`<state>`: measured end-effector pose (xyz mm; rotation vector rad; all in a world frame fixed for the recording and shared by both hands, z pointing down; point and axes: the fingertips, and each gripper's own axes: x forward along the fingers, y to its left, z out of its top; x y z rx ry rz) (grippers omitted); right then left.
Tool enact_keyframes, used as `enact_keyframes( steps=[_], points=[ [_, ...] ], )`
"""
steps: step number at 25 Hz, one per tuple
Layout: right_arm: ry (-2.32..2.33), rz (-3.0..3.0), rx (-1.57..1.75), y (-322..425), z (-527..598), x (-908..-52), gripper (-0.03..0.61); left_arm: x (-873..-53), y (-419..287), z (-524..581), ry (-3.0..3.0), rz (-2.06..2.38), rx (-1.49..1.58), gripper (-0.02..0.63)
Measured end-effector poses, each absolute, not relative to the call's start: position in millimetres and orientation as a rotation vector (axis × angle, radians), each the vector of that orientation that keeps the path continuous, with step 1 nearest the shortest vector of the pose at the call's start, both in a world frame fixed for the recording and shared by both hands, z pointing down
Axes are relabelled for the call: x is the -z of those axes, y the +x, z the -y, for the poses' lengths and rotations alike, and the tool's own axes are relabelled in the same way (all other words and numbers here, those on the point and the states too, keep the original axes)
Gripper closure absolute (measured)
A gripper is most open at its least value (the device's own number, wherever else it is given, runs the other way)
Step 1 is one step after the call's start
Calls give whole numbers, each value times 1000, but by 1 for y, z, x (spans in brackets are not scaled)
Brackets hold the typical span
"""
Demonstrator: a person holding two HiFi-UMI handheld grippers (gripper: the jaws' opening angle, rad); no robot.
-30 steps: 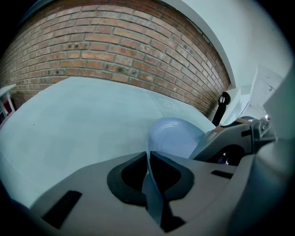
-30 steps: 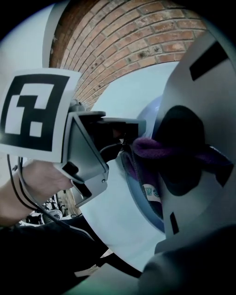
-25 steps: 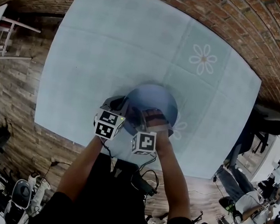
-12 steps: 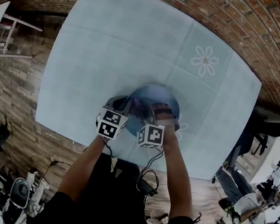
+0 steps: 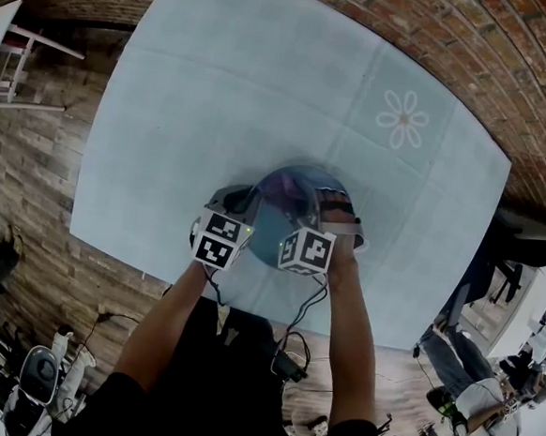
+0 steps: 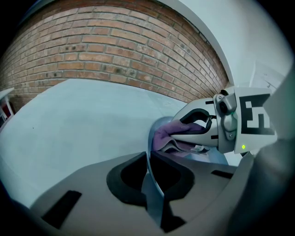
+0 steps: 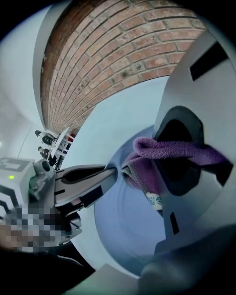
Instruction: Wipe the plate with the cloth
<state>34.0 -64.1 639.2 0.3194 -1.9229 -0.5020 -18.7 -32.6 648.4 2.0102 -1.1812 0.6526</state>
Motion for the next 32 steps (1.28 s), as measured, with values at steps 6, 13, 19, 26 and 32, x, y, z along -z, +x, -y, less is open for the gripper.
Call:
enact_keyframes(
  steps=[6,13,19,26,32],
  points=[
    [360,1876,537,44,75,-640,520,-645,-18,34,2000,1167,-664,566],
    [439,1828,560,63,88,-640,520,-645,-17,33,2002,1171,-661,566],
    [513,1738,647,81,98,-629,520,-645,-17,33,2004,1169,-662,566],
    [590,1784,736,85,103,-587,520,-644,-18,33,1993,1177,-654,566],
    [586,1751,754,94,102,-603,520,-644,-16,33,1992,1178,-654,566]
  ],
)
